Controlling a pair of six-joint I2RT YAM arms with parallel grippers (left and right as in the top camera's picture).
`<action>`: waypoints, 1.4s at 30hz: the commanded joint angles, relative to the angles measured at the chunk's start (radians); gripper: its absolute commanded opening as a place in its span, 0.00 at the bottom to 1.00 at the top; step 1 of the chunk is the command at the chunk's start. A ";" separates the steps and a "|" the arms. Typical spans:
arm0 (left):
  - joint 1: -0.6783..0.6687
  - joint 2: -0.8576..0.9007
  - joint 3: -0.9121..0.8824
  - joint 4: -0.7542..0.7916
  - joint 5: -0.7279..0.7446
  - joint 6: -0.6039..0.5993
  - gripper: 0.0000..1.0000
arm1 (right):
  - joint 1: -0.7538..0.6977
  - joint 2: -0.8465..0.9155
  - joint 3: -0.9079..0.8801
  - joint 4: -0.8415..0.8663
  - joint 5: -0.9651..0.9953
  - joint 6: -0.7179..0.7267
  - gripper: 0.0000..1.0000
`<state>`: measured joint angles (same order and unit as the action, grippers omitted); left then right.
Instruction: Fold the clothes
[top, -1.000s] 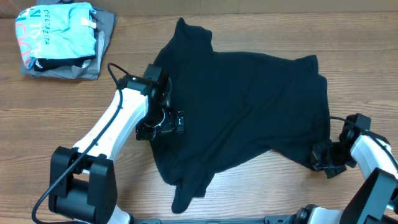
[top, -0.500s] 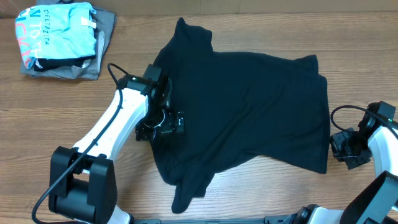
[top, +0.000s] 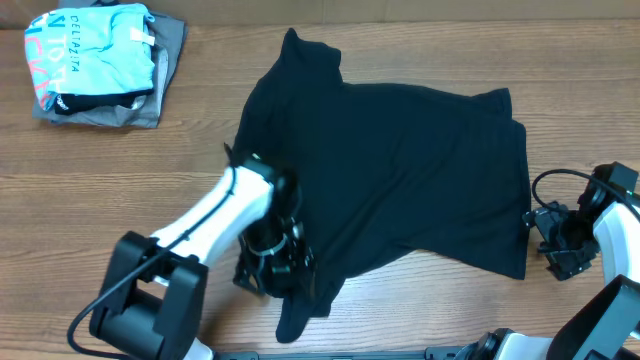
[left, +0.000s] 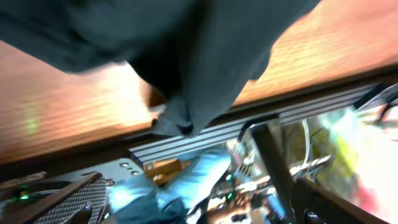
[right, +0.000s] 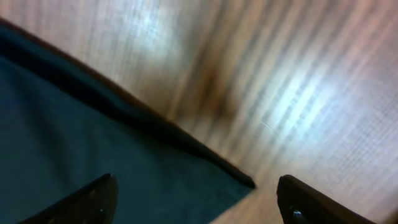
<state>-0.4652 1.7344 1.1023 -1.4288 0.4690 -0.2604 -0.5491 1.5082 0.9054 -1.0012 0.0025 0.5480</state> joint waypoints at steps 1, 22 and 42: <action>-0.038 -0.014 -0.058 0.020 0.038 -0.007 0.96 | -0.002 -0.001 0.017 0.020 -0.031 -0.005 0.86; -0.037 -0.012 -0.185 0.276 -0.096 -0.055 0.88 | -0.002 -0.001 -0.018 0.015 -0.050 -0.005 0.88; -0.037 -0.005 -0.185 0.256 -0.080 -0.076 0.04 | -0.002 -0.001 -0.077 -0.022 -0.062 0.029 0.82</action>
<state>-0.5034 1.7344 0.9260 -1.1694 0.3885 -0.3187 -0.5491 1.5082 0.8719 -1.0229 -0.0471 0.5594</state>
